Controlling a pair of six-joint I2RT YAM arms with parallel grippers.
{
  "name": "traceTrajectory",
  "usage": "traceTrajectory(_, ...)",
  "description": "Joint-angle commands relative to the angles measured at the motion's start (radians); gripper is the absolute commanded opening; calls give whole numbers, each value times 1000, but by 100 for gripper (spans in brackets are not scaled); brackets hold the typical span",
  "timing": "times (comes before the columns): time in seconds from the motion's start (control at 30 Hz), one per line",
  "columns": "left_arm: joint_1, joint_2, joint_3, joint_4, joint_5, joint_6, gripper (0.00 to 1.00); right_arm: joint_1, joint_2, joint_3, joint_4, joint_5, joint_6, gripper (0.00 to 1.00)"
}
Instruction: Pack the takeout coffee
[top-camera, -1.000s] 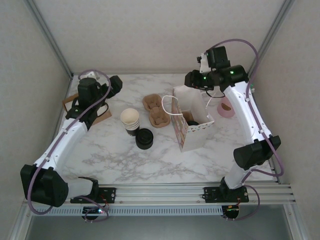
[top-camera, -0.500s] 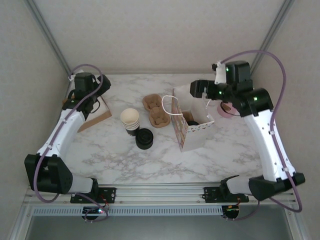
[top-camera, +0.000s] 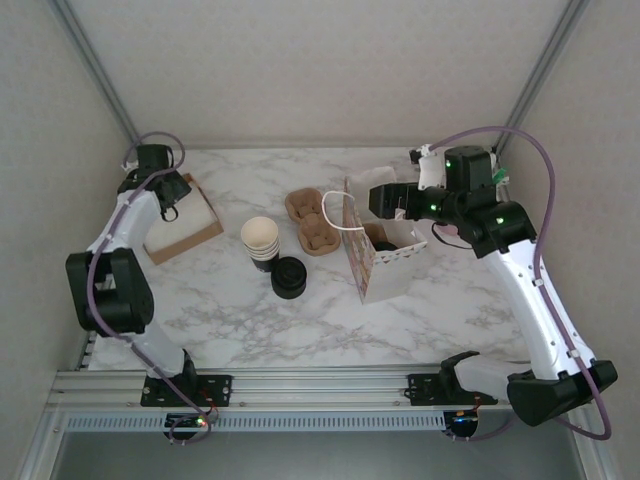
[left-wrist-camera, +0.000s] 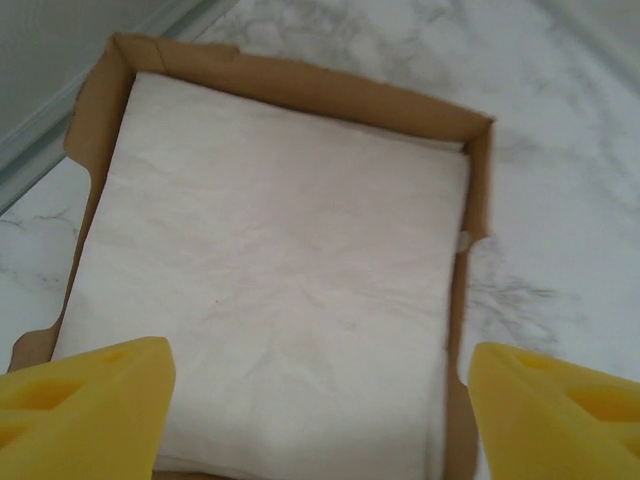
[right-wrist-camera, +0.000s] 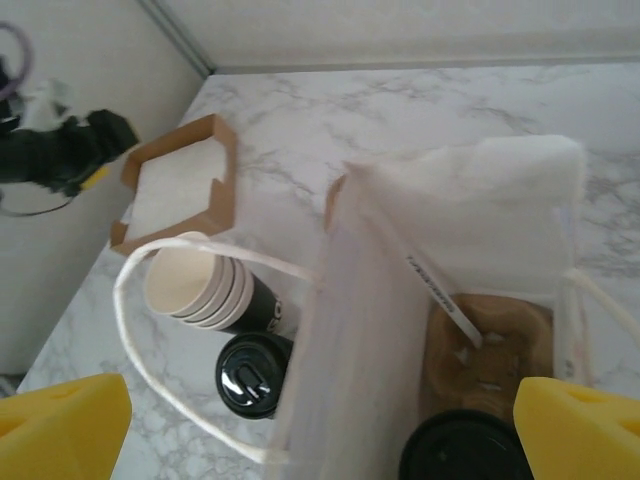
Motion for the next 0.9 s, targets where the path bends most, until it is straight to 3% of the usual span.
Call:
traceTrajectory(0.0,26,98,69,-66,25,38,73,44,-31,-6,44,-60,-37,99)
traceTrajectory(0.3,65,320,225,-115,68,83,63,247,72,101,-11,38,-96,99)
traceTrajectory(0.63,69,466,332,-167,124,134,65,416,258,251,-48,151,-115,99)
traceTrajectory(0.87,69,496,360,-202,145,159,67,454,373,322,-62,179,-105,99)
